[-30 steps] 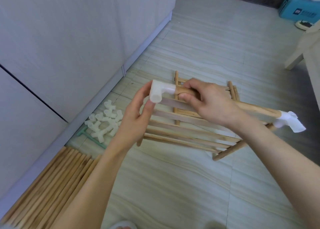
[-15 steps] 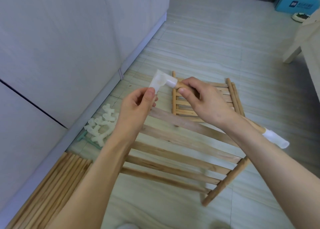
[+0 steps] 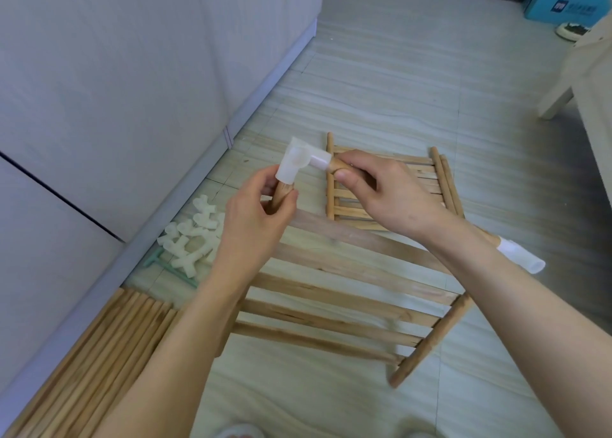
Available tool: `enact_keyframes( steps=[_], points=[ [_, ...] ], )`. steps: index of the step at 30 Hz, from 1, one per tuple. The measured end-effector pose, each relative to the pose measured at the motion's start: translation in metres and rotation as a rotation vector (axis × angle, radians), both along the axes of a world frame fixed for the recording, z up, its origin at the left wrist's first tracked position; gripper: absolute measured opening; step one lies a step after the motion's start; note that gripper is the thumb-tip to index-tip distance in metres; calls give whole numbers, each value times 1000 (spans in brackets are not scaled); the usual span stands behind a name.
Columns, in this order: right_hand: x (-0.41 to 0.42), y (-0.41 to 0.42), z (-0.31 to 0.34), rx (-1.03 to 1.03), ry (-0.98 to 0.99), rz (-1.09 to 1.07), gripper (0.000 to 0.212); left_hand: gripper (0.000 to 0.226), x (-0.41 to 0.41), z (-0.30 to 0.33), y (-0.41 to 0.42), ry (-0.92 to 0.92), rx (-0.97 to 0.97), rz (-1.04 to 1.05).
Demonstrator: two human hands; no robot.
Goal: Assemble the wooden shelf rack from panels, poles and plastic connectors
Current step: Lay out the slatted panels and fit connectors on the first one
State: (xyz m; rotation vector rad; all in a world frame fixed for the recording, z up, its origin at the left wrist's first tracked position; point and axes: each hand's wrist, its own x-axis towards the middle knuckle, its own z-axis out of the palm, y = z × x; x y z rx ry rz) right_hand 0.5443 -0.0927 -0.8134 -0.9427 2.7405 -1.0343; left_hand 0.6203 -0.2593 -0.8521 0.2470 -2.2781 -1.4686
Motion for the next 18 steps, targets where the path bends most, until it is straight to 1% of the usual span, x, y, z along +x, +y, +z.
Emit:
enact_keyframes(
  steps=[2,5,9,18],
  points=[
    [-1,0,-1,7,-4,-3,26,30,3,-3,1,45,-131,49],
    [-1,0,-3,17,-12,-2,27,35,6,-8,5,119,-252,101],
    [-1,0,-6,38,-24,10,27,34,5,-12,6,121,-411,84],
    [-4,2,-7,43,-72,13,26,34,5,-7,3,66,-504,-24]
  ],
)
